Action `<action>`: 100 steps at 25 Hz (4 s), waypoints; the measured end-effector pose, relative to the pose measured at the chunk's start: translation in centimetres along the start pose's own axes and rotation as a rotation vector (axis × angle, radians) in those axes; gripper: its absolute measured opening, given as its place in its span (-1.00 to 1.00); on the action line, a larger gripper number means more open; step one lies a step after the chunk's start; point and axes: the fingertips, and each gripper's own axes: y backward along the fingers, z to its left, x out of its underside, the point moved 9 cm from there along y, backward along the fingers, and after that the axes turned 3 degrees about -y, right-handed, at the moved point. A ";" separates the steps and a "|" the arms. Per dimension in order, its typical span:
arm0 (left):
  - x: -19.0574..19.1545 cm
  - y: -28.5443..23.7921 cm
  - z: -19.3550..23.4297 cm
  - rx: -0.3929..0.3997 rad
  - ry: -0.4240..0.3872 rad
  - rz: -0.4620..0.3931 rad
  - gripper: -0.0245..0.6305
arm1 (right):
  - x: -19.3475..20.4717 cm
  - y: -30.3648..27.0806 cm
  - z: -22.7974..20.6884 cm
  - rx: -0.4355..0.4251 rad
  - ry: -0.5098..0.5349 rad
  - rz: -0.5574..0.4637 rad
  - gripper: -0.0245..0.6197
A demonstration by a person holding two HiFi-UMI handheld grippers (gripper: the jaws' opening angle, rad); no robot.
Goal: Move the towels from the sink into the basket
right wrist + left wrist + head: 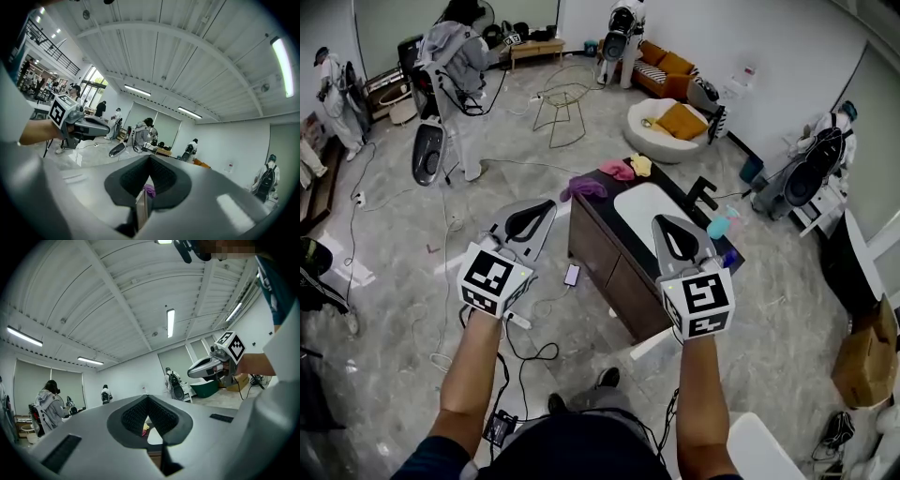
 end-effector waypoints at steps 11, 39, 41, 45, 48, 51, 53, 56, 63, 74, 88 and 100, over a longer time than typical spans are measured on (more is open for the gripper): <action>1.1 -6.7 1.4 -0.050 -0.003 0.065 -0.91 | 2.4 -6.5 -6.4 -0.062 -0.033 -0.012 -0.90; 3.5 -24.1 -1.9 -0.144 -0.020 0.201 -0.91 | 11.1 -15.2 -22.5 -0.198 -0.124 -0.032 -0.90; 3.7 -24.8 -1.7 -0.137 -0.015 0.200 -0.91 | 11.4 -15.4 -22.8 -0.194 -0.126 -0.024 -0.90; 4.3 -26.4 -0.7 -0.112 0.002 0.178 -0.91 | 11.5 -15.7 -23.2 -0.168 -0.113 -0.007 -0.90; 5.5 -27.6 0.7 -0.086 0.018 0.161 -0.91 | 11.6 -16.6 -23.1 -0.143 -0.099 0.010 -0.90; 6.2 -28.5 2.5 -0.061 0.031 0.145 -0.91 | 11.1 -17.7 -22.8 -0.118 -0.092 0.027 -0.89; 7.0 -28.8 4.0 -0.049 0.046 0.141 -0.91 | 10.7 -18.7 -22.4 -0.102 -0.085 0.038 -0.90; 8.5 -29.2 6.5 -0.035 0.064 0.141 -0.91 | 10.4 -20.8 -21.7 -0.083 -0.084 0.054 -0.89; 10.7 -30.5 12.8 0.000 0.081 0.118 -0.91 | 9.3 -26.0 -20.3 -0.041 -0.077 0.089 -0.90; 14.4 -31.3 21.0 0.031 0.100 0.110 -0.91 | 8.3 -33.7 -17.3 -0.002 -0.067 0.123 -0.90; 19.4 -33.7 25.2 0.008 0.125 0.187 -0.91 | 11.7 -41.4 -18.2 -0.051 -0.109 0.154 -0.90; 25.0 -38.1 26.5 -0.021 0.164 0.302 -0.91 | 16.7 -48.4 -22.2 -0.140 -0.159 0.201 -0.89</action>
